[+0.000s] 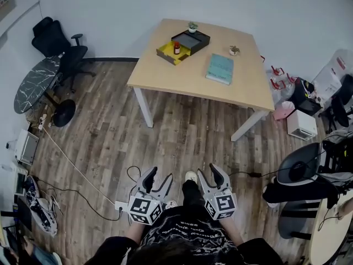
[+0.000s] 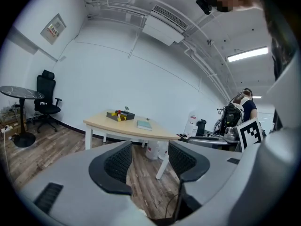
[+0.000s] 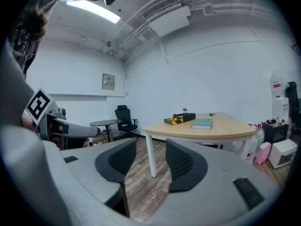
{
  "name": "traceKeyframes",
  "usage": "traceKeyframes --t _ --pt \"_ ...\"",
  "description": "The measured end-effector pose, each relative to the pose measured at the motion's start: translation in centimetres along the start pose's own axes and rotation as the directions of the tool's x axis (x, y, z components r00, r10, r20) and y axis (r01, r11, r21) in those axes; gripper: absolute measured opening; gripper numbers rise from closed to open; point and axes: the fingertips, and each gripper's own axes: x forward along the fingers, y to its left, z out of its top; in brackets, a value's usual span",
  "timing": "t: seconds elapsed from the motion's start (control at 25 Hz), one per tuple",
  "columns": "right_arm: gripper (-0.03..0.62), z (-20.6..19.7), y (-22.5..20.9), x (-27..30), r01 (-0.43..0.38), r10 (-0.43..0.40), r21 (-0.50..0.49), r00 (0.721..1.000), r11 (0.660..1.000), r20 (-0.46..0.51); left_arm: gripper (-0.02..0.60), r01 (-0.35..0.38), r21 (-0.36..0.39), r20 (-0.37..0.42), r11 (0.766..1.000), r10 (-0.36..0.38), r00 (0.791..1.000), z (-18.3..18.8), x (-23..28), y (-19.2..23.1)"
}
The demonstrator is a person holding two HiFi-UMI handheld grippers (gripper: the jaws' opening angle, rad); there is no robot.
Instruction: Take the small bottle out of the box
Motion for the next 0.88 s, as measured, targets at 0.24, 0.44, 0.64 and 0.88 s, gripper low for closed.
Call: traceKeyframes --t 0.24,0.44,0.64,0.88 --pt "0.209 -1.1 -1.5 3.8 -0.048 0.048 -0.001 0.998 0.999 -0.045 0.249 -0.023 -0.013 -0.020 1.000 0.022 1.000 -0.3 3.2 1.0" --pt "0.209 0.1 -3.9 8.8 -0.103 0.102 -0.024 0.993 0.994 -0.059 0.250 -0.071 -0.023 -0.033 0.997 0.070 0.997 0.4 7.0 3.2" --pt "0.209 2.5 -7.7 13.9 -0.153 0.151 -0.034 0.987 0.988 -0.054 0.250 -0.095 -0.014 -0.042 0.995 0.095 0.995 2.6 12.4 4.1" --pt "0.207 4.6 -11.9 19.4 -0.222 0.219 -0.041 0.974 0.974 -0.059 0.250 -0.161 -0.028 -0.038 0.986 0.160 0.986 4.8 18.6 5.3"
